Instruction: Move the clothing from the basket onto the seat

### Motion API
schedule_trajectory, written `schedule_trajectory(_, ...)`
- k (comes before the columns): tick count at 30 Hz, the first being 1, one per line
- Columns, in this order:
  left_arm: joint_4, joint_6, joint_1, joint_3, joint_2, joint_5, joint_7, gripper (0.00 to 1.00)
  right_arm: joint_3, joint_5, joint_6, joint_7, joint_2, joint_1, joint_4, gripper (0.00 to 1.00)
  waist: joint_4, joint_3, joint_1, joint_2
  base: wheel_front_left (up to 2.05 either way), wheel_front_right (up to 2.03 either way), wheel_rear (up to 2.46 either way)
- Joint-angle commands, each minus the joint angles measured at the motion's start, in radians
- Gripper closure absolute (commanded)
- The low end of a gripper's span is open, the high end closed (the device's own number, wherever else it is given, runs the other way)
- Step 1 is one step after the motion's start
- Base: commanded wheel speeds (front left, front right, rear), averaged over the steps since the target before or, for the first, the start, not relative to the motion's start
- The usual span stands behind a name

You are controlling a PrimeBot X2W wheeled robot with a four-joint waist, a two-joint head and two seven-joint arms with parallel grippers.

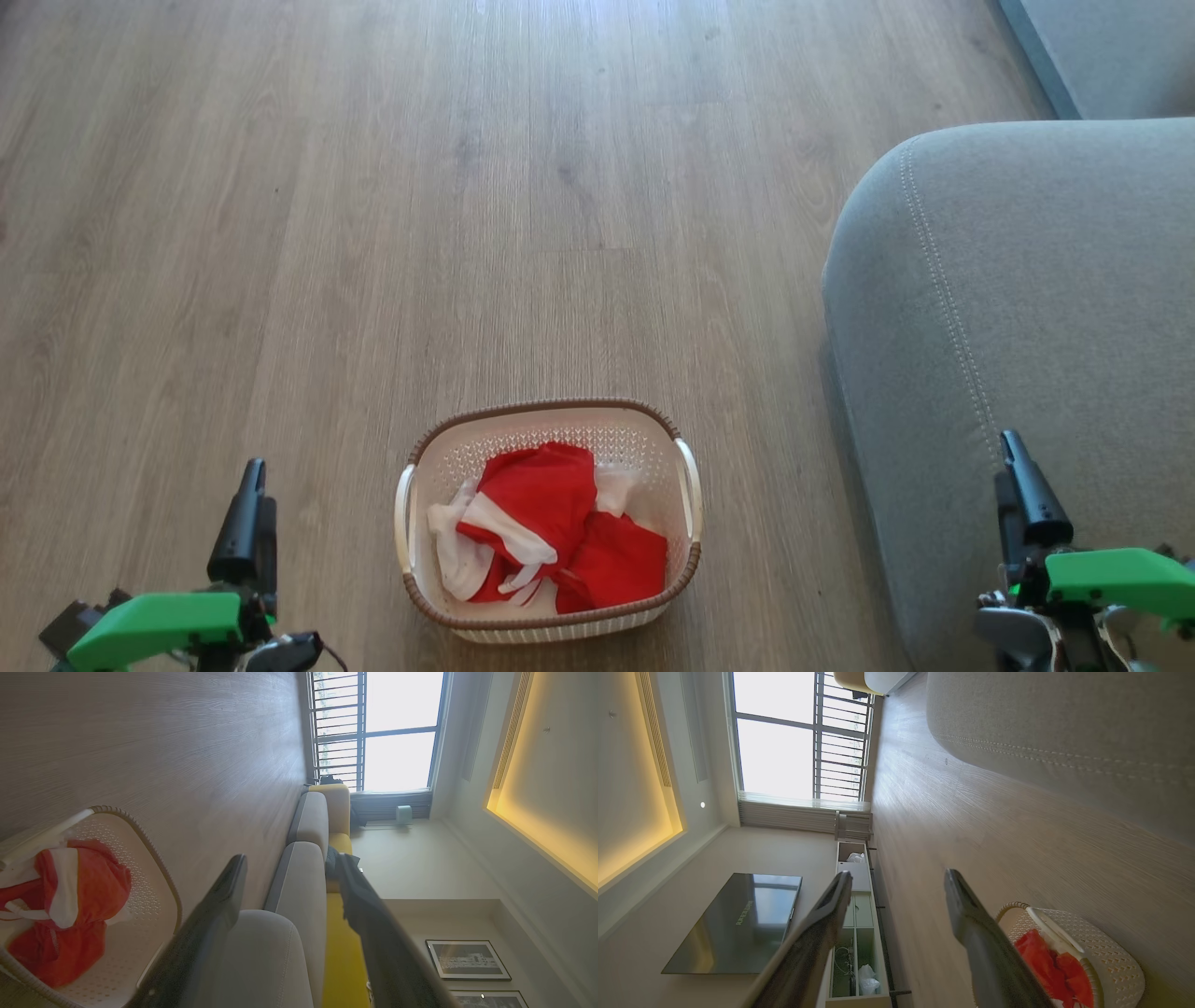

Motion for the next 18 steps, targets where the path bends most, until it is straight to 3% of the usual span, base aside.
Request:
schedule_trajectory(1,-0.041,-0.003,-0.057,0.019,0.007,0.019,-0.013,0.00,-0.004,-0.041,0.000,-0.016,-0.004,-0.060,-0.048,0.00,0.000,-0.003,0.0000,0.0000,0.00,0.00,0.00)
schedule_trajectory(18,-0.130,0.013,-0.074,0.035,0.009,0.219,-0.060,0.00,-0.003,-0.351,0.000,-0.064,-0.006,-0.090,-0.145,0.00,0.009,-0.012,0.0000,0.0000,0.00,0.00,0.00)
